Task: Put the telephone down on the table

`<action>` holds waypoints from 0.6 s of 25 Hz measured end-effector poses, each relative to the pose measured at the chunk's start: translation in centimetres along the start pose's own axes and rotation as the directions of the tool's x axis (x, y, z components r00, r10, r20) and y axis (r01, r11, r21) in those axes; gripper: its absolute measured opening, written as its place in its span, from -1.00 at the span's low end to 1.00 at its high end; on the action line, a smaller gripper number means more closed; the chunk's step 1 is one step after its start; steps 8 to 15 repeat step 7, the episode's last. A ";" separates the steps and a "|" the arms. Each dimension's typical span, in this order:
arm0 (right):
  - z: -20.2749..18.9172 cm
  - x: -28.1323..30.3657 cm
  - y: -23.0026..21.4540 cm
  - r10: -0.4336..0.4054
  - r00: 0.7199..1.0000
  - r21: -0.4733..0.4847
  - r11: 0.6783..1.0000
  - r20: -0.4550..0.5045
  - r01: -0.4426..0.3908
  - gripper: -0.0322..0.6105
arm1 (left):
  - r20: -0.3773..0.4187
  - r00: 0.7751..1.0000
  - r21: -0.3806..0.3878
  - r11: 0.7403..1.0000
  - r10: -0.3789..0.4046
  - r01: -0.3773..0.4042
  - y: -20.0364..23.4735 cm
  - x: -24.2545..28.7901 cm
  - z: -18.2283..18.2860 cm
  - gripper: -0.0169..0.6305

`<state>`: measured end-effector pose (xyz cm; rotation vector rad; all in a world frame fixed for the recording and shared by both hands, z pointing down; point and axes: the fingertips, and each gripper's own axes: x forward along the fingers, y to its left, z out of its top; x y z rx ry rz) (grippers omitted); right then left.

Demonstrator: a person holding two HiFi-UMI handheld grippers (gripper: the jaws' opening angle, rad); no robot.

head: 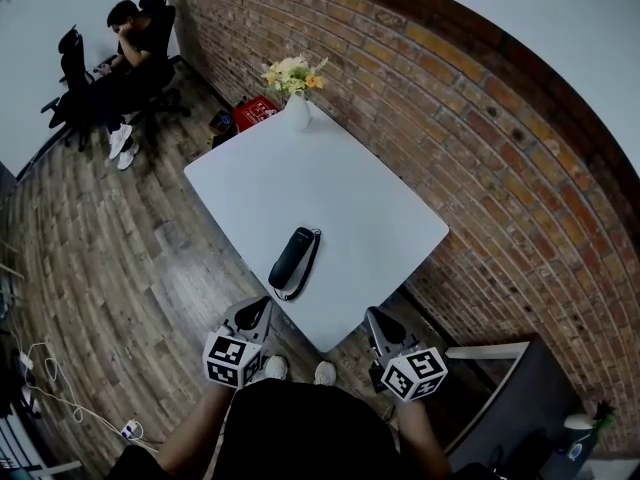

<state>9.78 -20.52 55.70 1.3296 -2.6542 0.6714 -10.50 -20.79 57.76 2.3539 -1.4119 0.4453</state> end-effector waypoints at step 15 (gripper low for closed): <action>-0.1 -0.2 -0.2 -0.014 1.000 -0.004 1.000 -0.008 0.014 -0.83 | -0.015 1.000 0.011 1.000 0.000 0.000 0.3 -0.1 -0.2 -0.91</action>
